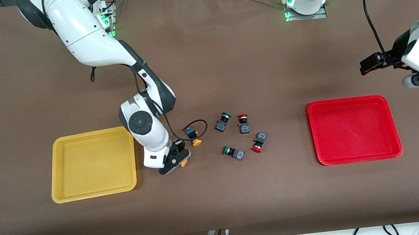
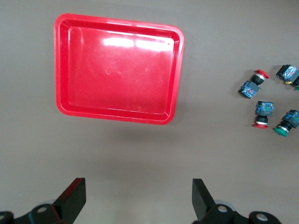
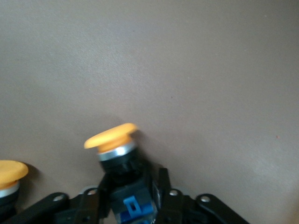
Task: Place red and yellow buttons in trays
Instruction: 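Carry the yellow button into the yellow tray with the right gripper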
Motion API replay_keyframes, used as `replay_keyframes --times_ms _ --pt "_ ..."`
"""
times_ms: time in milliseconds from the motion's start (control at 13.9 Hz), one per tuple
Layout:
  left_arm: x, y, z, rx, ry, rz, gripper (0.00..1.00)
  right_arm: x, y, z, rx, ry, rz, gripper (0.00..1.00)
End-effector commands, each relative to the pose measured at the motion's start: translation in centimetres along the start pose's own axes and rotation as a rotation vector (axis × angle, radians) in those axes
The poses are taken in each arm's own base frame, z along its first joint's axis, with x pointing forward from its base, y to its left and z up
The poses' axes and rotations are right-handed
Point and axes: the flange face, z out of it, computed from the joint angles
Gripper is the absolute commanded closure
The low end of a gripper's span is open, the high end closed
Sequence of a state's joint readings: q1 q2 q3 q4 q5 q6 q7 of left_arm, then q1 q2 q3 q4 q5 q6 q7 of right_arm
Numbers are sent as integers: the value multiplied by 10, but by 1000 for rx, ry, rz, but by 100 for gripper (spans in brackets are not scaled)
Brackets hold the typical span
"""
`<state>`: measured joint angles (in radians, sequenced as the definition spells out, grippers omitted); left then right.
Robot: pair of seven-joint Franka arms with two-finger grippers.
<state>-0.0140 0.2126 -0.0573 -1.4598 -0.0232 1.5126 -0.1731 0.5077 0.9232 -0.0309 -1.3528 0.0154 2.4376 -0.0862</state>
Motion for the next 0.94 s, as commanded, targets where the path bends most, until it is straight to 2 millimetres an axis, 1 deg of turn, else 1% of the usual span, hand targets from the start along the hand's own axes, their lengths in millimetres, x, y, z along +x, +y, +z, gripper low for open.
replay_keyframes --times_ms 0,72,216,288,360,432,504,576,648,720,792,864 --pt "29 30 33 -28 -37 50 0 -4 26 -35 13 -70 26 100" --pt "38 41 45 -30 -31 65 0 -9 56 -53 10 -111 47 100" --pt "55 69 74 -31 -30 100 0 -29 113 -73 32 -196 -19 100" --pt "59 81 86 -30 -29 106 0 -44 150 -81 34 -237 -35 100" --pt "65 87 97 -33 -23 110 0 -59 187 -89 20 -261 -37 100" --pt "69 93 107 -33 -22 115 0 -74 207 -85 19 -280 -54 100" --pt "70 99 114 -32 -27 122 0 -88 219 -72 17 -289 -37 100" --pt "72 103 121 -29 -36 122 0 -99 229 -58 5 -267 -22 100" --pt "74 106 131 -29 -44 123 0 -111 237 -44 -3 -245 -16 83" --pt "77 111 135 -33 -32 127 0 -120 242 -36 -9 -234 -4 54" --pt "82 115 145 -49 -20 126 0 -120 243 -38 -8 -234 4 36" --pt "84 125 157 -58 -17 134 0 -114 241 -47 2 -229 7 21"
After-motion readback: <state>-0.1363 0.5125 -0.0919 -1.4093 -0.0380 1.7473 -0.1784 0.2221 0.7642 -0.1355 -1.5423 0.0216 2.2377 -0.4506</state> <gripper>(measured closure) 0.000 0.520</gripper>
